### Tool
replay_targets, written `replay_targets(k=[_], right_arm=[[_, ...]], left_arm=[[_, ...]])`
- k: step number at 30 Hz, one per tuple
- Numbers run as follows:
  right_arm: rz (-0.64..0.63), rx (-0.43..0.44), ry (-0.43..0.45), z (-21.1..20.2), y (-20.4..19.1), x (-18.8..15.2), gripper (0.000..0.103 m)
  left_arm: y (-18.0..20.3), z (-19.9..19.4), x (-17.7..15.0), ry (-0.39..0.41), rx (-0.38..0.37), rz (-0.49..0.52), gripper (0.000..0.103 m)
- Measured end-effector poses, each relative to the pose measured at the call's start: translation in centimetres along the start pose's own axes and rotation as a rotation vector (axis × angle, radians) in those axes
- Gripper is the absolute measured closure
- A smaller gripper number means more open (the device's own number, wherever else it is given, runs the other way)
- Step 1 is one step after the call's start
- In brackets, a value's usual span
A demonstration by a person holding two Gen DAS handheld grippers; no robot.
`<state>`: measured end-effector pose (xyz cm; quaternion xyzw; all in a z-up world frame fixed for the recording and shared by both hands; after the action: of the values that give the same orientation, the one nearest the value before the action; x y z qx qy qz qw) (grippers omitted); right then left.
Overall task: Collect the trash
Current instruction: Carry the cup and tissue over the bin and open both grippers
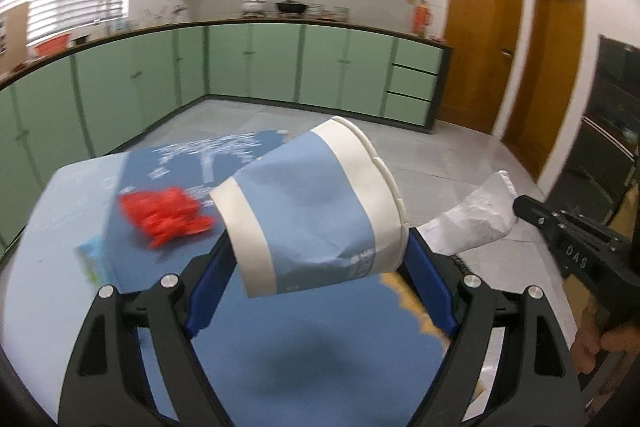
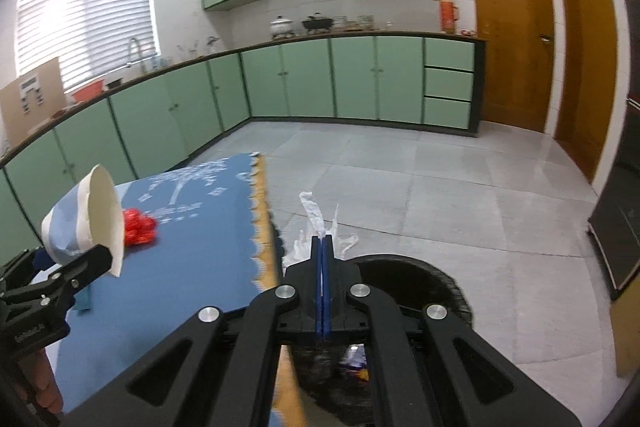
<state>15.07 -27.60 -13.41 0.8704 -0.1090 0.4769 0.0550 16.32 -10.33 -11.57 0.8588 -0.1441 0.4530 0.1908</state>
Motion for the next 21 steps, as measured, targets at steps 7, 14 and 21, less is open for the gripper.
replay_targets(k=[7,14,21], right_arm=[[0.049,-0.080,-0.036,2.8,5.2,-0.4,0.103],[0.079,-0.137,-0.101,6.3,8.7,-2.0,0.103],[0.086,-0.172,-0.149,8.7,10.9,-2.8,0.100]], left_arm=[[4.7,6.1,1.1,-0.037,-0.100,0.047,0.023],[8.5,12.5,1.3,-0.115,-0.211,0.066,0.023],[9.9,16.9,0.5,-0.223,-0.325,0.076,0.021]])
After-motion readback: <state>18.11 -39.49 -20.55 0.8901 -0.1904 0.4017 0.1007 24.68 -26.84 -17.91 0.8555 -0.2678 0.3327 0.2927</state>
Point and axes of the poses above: each gripper's, at about its wrist camera, not at the fingertips, and z roughly the way its jaws point, y to its right, x to its top, the point moved 3 cm from there along z, roughly the way its jaws point, and after that the axes turned 10 degrees about -x, right-handed, at the moved point
